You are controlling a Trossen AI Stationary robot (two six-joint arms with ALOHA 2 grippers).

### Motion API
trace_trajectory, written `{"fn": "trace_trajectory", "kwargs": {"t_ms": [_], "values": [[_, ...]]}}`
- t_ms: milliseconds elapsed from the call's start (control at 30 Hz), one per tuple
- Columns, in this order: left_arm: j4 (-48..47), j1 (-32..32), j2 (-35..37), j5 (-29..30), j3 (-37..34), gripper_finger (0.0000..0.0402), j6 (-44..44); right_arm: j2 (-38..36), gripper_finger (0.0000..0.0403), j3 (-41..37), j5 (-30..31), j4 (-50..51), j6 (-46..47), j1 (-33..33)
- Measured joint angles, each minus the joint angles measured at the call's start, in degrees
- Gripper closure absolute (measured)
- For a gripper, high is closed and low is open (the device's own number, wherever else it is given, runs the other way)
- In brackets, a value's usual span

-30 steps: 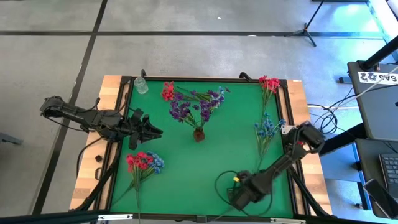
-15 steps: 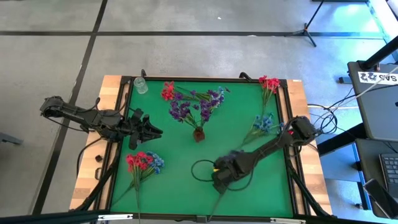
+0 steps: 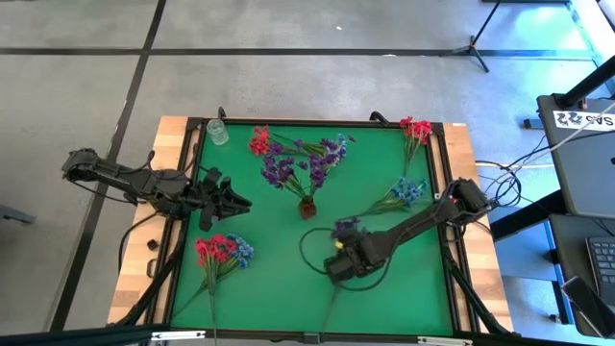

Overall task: Sort flowers into vase by color
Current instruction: Put the violet flowers into the red vase

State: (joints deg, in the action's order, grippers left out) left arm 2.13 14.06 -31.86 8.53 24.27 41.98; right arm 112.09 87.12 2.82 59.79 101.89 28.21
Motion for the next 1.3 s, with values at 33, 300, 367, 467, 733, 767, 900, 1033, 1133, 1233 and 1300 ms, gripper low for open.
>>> {"fn": "trace_trajectory", "kwargs": {"t_ms": [33, 300, 367, 467, 733, 767, 900, 1033, 1133, 1233, 1300], "values": [[0.0, 0.0, 0.0, 0.18, 0.0, 0.0278, -0.1, 0.04, 0.0249, -0.71, 0.16, -1.61, 2.92, 0.45], [0.0, -0.02, 0.0, 3.81, 0.0, 0.0278, -1.58, 0.28, 0.0192, -8.01, 1.77, -16.74, 10.12, 0.43], [0.0, -0.02, 0.0, 3.81, 0.0, 0.0278, -1.55, 0.46, 0.0158, -9.05, 1.61, -16.19, 12.0, 0.49], [0.0, 0.0, 0.0, 3.4, 0.0, 0.0278, -1.51, 0.46, 0.0108, -9.98, 0.95, -16.21, 14.21, 0.54], [-0.01, 0.0, 0.0, 2.78, 0.0, 0.0278, -1.48, 0.46, 0.0073, -7.56, -2.97, -12.64, 14.84, 0.48], [0.0, 0.0, 0.0, 2.75, 0.0, 0.0278, -1.5, 0.46, 0.0072, -6.85, -3.1, -11.13, 15.05, 0.67], [0.0, 0.0, 0.01, 2.71, 0.0, 0.0278, -1.54, 0.44, 0.0072, -6.3, -3.58, -9.65, 16.34, 0.69], [0.0, 0.0, 0.0, 2.71, 0.0, 0.0278, -1.55, 1.67, 0.0072, -6.28, -4.0, -9.59, 16.77, -0.11], [-0.12, 0.0, 0.0, 2.59, 0.02, 0.0278, -1.54, 3.81, 0.0072, -6.33, -4.52, -10.87, 16.18, -1.31], [-0.17, 0.02, 0.01, 2.43, 0.04, 0.0278, -1.51, 4.93, 0.0074, -6.24, -5.69, -11.85, 14.67, -2.16], [-0.1, 0.01, 0.01, 2.43, 0.04, 0.0278, -1.28, 5.2, 0.0087, -6.17, -4.76, -11.91, 14.53, -2.14]]}}
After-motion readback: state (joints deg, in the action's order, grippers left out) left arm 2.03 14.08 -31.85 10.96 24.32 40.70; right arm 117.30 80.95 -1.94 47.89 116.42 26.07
